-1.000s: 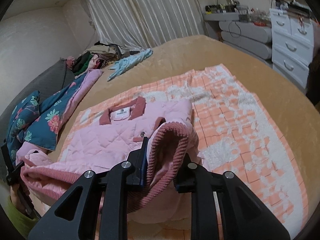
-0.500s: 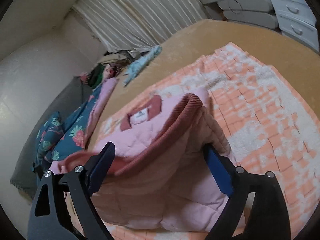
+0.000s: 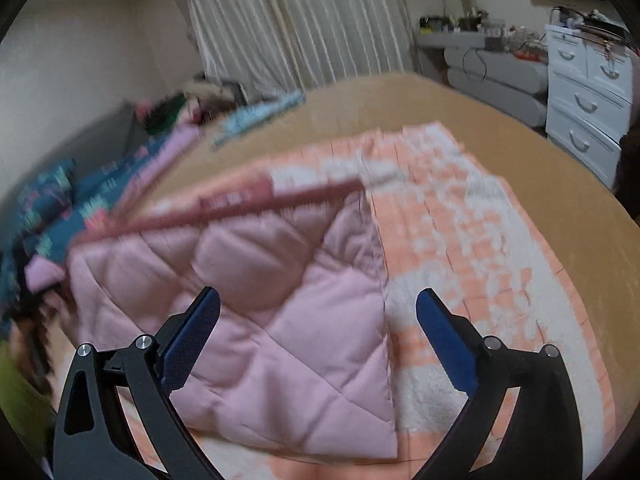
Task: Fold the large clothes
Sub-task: 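Lift the hem with both tools and fold it toward the collar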
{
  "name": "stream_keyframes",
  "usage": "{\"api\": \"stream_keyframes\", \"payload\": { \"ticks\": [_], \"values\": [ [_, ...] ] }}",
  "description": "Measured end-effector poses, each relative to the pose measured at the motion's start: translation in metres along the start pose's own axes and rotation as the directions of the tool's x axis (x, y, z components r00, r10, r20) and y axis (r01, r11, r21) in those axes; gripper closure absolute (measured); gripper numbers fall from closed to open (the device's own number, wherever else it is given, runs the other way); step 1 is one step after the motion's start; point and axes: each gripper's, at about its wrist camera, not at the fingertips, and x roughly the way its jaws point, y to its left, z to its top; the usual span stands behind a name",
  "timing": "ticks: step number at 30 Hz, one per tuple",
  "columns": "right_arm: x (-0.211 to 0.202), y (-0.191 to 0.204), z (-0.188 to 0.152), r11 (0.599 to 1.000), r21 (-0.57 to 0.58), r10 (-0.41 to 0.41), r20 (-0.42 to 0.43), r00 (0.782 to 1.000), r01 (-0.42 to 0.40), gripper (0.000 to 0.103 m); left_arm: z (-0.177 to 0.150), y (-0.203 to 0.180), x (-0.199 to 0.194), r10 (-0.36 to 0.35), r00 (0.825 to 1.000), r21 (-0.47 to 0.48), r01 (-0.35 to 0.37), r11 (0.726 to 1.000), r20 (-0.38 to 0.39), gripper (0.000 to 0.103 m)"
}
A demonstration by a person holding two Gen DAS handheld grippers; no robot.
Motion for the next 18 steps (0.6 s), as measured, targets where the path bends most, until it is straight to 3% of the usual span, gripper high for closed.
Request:
{"api": "stream_keyframes", "payload": {
  "ticks": [6,15,18],
  "values": [
    [0.050,-0.005,-0.016,1.000,0.011,0.007,-0.129,0.992,-0.006,0.006,0.001,-0.003,-0.007,-0.023,1.000,0.011,0.023,1.000,0.003,0.085],
    [0.054,0.006,-0.022,1.000,-0.028,0.001,-0.111,0.994,-0.004,0.012,0.007,-0.002,-0.032,-0.091,0.995,-0.013,0.091,0.996,0.029,0.070],
    [0.054,0.007,-0.022,0.999,-0.033,-0.002,-0.112,0.994,-0.002,0.012,0.007,-0.001,-0.043,-0.150,0.988,-0.033,0.152,0.988,0.043,0.038]
  ]
}}
